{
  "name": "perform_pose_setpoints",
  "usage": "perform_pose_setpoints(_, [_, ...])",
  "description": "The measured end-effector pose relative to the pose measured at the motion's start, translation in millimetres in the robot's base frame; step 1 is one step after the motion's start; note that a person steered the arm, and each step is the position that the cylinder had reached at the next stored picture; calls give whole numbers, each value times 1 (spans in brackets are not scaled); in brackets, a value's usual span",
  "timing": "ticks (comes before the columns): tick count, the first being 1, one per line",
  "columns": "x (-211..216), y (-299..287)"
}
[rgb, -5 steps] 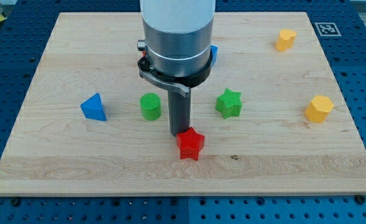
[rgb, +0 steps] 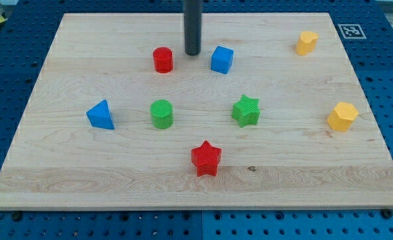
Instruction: Nudge the red circle a bit right
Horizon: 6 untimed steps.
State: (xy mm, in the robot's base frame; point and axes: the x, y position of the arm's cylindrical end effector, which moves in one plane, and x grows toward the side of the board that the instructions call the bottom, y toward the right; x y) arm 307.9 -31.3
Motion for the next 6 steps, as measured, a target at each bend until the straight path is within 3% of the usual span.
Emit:
perform_pose_setpoints(2, [3, -67])
perform_pose_setpoints(5, [36, -67])
perform_pose_setpoints(6, [-5, -55])
